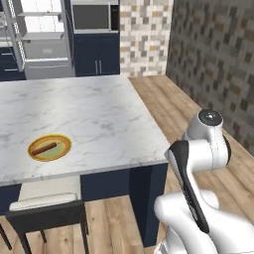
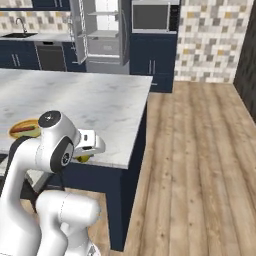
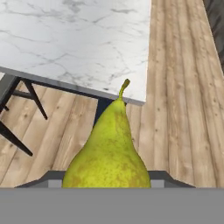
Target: Pick up the pear and apple from the fridge and place one fruit on each plate on the dining counter.
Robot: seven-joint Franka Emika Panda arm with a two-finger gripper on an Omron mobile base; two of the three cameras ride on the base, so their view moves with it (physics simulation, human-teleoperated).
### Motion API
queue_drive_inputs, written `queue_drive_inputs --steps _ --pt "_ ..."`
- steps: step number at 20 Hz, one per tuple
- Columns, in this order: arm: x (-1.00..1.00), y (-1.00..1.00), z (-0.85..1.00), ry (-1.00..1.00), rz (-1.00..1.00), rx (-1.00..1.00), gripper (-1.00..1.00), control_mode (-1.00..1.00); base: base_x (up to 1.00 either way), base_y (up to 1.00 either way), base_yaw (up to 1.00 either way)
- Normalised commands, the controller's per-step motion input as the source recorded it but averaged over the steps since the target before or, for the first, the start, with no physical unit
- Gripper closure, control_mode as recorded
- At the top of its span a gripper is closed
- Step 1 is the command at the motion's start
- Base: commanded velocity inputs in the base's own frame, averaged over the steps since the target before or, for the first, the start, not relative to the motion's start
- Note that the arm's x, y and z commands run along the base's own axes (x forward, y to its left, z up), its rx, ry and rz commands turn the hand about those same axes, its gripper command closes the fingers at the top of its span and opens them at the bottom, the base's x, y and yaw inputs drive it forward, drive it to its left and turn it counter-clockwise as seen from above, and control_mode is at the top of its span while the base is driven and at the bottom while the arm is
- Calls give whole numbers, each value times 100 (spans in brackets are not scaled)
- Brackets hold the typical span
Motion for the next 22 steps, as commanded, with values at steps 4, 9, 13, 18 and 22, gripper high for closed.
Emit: queue_drive_inputs --steps 4,9,13,18,22 --pt "0 0 0 0 0 0 100 100 24 45 0" --pt "0 0 0 0 0 0 100 100 37 41 0" --pt "0 0 0 0 0 0 100 100 31 38 0" --pt "0 0 0 0 0 0 100 100 53 23 2" --pt "0 0 0 0 0 0 100 100 41 18 2"
